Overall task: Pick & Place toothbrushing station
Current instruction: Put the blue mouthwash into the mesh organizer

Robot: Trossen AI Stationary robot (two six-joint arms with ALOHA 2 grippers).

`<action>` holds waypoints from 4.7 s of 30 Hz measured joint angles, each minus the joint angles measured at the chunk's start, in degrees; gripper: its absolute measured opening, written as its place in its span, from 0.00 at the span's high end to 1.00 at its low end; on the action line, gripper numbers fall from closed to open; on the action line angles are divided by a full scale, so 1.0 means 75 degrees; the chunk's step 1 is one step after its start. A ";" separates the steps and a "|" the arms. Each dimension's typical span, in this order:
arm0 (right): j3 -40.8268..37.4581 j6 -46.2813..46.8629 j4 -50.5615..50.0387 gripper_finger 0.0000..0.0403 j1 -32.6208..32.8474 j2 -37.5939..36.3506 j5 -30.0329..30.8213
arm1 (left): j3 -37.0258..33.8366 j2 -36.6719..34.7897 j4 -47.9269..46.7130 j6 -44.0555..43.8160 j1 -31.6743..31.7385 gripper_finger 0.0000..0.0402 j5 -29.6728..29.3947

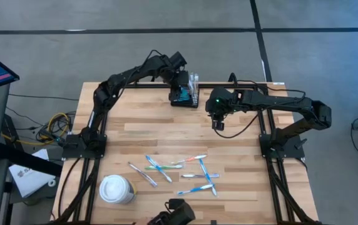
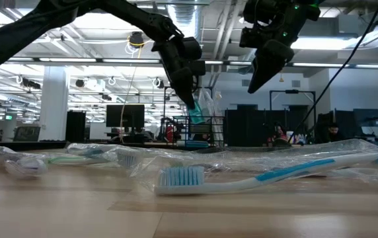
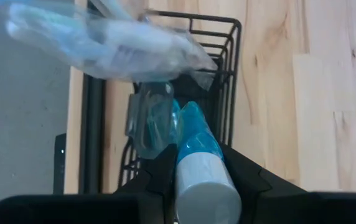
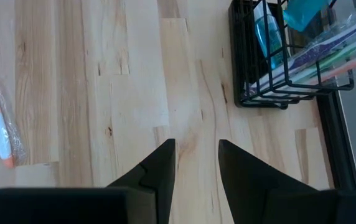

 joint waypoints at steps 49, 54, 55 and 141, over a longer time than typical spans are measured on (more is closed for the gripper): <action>-0.0484 0.0003 0.0353 0.72 0.0003 0.0003 0.0000 | -0.0694 0.0443 0.0922 0.0294 -0.0055 0.78 -0.0005; -0.0484 0.0003 0.0353 0.72 0.0001 0.0003 -0.0001 | -0.0699 0.0443 0.0930 0.0291 -0.0060 0.79 0.0003; -0.0484 0.0003 0.0353 0.72 0.0003 0.0001 0.0000 | -0.0699 0.0443 0.0937 0.0291 -0.0071 0.78 0.0005; -0.0761 0.0000 0.0580 0.72 -0.0050 0.0000 -0.0002 | -0.0724 0.0238 0.1078 0.0288 -0.0178 0.68 -0.0160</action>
